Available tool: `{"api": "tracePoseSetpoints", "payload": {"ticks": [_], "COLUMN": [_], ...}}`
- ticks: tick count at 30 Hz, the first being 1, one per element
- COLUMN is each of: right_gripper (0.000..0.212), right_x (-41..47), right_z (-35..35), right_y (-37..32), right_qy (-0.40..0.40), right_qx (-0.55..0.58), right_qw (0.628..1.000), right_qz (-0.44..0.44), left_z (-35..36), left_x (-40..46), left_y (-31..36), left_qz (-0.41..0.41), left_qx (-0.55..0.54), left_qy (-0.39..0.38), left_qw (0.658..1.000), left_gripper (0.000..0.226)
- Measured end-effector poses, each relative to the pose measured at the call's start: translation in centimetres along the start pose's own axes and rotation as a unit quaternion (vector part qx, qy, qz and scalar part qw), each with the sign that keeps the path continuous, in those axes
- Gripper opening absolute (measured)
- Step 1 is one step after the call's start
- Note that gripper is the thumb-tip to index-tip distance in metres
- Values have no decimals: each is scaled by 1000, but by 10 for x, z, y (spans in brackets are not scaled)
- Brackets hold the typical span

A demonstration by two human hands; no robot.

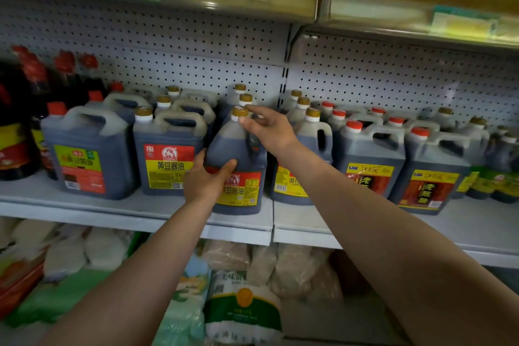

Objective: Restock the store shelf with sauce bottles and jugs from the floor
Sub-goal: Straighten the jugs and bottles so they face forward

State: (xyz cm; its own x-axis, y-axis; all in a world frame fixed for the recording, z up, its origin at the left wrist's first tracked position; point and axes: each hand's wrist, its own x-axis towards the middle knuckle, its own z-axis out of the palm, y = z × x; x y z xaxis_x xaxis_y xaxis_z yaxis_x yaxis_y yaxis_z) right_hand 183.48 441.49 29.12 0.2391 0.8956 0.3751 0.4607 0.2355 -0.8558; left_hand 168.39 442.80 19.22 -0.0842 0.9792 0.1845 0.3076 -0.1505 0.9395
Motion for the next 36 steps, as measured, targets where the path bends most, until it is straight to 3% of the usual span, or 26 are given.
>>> {"api": "tracePoseSetpoints", "payload": {"ticks": [9, 27, 30, 33, 36], "right_gripper": [36, 30, 31, 35, 35], "right_x": [12, 15, 26, 51, 75], "right_z": [-4, -12, -26, -40, -40], "right_y": [5, 11, 1, -11, -13], "right_qy": [52, 38, 48, 90, 88], "right_qx": [-24, -11, 43, 27, -7], "right_qw": [998, 999, 998, 996, 996], "right_qz": [13, 29, 21, 8, 6], "left_z": [17, 10, 0, -11, -12], "left_x": [-7, -6, -4, 7, 38], "left_y": [10, 15, 34, 75, 110], "left_qz": [18, 22, 55, 116, 66], "left_qx": [-29, 32, 33, -12, 16], "left_qy": [22, 2, 37, 72, -4], "left_qw": [999, 999, 997, 991, 998], "left_gripper": [73, 71, 62, 48, 59]}}
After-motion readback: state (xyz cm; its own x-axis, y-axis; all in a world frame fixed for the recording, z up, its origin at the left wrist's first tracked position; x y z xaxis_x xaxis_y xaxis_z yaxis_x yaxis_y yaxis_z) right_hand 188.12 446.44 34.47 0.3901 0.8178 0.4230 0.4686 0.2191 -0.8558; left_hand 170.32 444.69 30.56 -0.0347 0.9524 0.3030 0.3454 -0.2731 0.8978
